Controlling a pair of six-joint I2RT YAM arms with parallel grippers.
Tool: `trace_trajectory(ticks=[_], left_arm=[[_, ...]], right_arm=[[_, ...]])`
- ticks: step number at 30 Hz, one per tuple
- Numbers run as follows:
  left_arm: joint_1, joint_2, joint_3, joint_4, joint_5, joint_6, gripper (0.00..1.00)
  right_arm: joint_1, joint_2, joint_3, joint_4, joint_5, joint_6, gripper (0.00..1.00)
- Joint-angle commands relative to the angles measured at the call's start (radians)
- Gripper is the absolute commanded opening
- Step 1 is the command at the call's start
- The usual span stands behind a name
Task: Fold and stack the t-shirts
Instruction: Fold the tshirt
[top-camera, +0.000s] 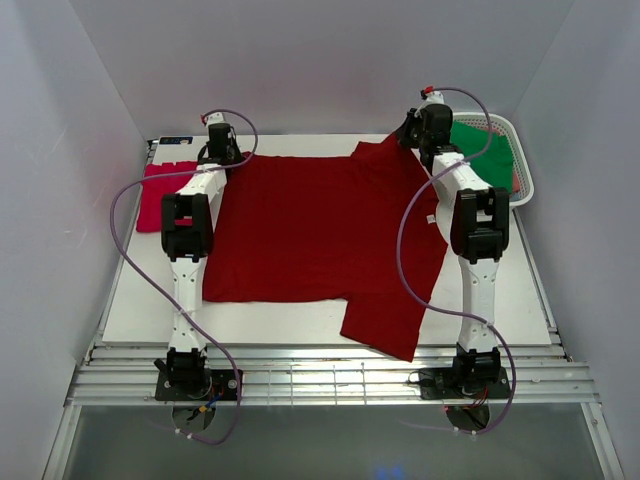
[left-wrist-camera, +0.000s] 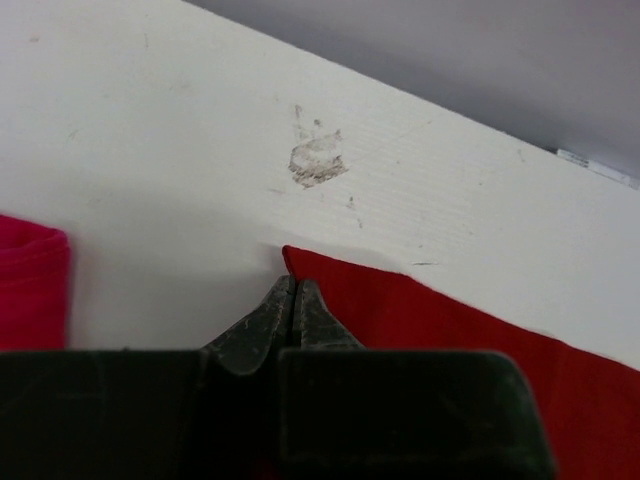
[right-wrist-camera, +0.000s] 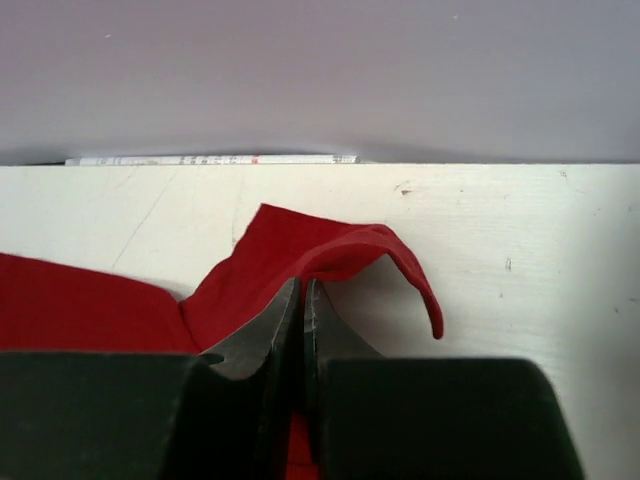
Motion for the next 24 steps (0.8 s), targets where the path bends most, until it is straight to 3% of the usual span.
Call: trace_trajectory(ticks=[1,5,12,24], left_arm=[[0.008,-0.145,-0.076,0.014,-0.026,0.008,0.0],[0.008,-0.223,-0.246,0.063,-0.057,0.014,0.0],[0.015,-0.327,-0.398,0.137,-0.046,-0.009,0.0],[0.028,-0.426,-0.504,0.17,0.023,-0.024,0.0]], right_arm=[[0.01,-0.101,-0.083,0.003,-0.015,-0.055,0.08],[0.02,-0.155,-0.157,-0.061,-0.02,-0.096,0.08],[0.03,-0.297,-0.334,-0.112,-0.014,-0.131,0.08],[0.053,-0.518,-0.591,-0.174,0.011,-0.151,0.08]])
